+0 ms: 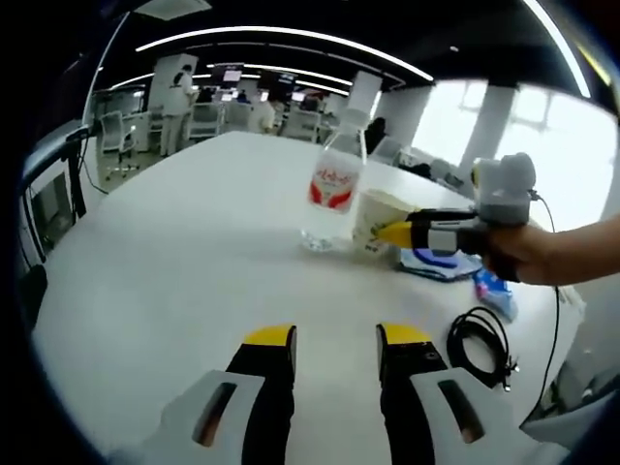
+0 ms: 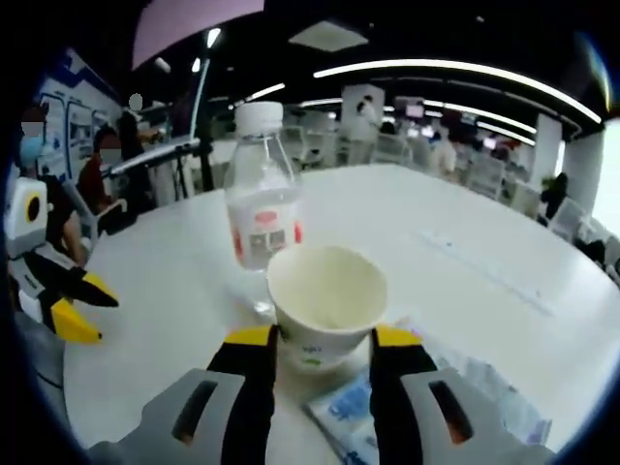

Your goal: Arrange the tabletop items into an orderly group along one side of the table until the central work area is clear of visible clutter.

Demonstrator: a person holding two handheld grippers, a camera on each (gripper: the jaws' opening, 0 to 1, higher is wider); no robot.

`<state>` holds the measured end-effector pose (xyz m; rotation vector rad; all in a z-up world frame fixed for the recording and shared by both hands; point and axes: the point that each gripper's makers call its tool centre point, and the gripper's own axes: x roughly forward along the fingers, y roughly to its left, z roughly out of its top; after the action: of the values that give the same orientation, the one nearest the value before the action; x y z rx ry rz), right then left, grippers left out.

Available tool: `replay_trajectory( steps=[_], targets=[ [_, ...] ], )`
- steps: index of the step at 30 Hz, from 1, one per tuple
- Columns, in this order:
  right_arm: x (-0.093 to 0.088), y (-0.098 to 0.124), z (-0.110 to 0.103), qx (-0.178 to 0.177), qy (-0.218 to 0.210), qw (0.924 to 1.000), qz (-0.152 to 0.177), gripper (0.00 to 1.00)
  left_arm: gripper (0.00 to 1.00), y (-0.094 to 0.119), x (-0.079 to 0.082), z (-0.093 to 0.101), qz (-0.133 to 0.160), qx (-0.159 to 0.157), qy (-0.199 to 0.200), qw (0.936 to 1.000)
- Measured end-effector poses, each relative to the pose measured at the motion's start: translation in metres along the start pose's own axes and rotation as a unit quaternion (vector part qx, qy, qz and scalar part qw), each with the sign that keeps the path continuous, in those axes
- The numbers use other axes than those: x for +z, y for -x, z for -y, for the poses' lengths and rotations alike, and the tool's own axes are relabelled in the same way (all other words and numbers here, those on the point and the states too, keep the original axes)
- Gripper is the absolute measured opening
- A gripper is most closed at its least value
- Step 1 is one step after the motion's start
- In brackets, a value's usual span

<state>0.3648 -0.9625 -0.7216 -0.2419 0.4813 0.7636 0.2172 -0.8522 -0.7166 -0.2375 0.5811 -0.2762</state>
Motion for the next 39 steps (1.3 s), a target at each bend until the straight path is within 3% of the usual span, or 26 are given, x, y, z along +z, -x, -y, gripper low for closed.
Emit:
replay_trajectory(
  steps=[4,8,12,22,25,27,33,35,38,39],
  targets=[
    [-0.001,0.001,-0.002,0.007,-0.010,0.9999,-0.006,0.35,0.32,0.001,0.000,-0.001,-0.001,0.000,0.002,1.0000],
    [-0.002,0.001,-0.004,0.011,-0.024,0.9996,-0.006,0.47,0.34,0.001,0.000,0.000,-0.003,-0.001,-0.001,1.0000],
    [0.000,0.005,-0.005,0.014,-0.027,0.9995,-0.005,0.51,0.37,0.003,0.004,0.002,0.005,-0.005,0.002,1.0000],
    [0.001,0.024,-0.011,0.032,-0.041,0.9986,-0.001,0.63,0.66,0.008,0.013,0.007,0.012,-0.020,-0.025,0.9994],
    [0.003,0.033,-0.011,0.036,-0.062,0.9974,0.005,0.65,0.74,0.008,0.011,0.008,-0.005,-0.021,-0.042,0.9989],
    [0.010,0.040,-0.013,0.042,-0.072,0.9963,0.022,0.69,0.81,0.009,0.015,0.009,0.004,-0.022,-0.050,0.9985],
    [0.013,0.055,-0.016,0.054,-0.073,0.9954,0.031,0.85,0.94,0.011,0.026,0.014,0.022,-0.034,-0.045,0.9981],
    [0.015,0.062,-0.016,0.057,-0.086,0.9940,0.035,0.88,0.96,0.012,0.028,0.018,0.021,-0.040,-0.048,0.9978],
    [0.011,0.078,-0.020,0.065,-0.143,0.9873,0.024,0.93,0.99,0.012,0.030,0.021,0.020,-0.048,-0.052,0.9973],
    [0.012,0.083,-0.019,0.065,-0.138,0.9879,0.030,0.95,1.00,0.012,0.029,0.023,0.019,-0.053,-0.052,0.9971]
  ],
)
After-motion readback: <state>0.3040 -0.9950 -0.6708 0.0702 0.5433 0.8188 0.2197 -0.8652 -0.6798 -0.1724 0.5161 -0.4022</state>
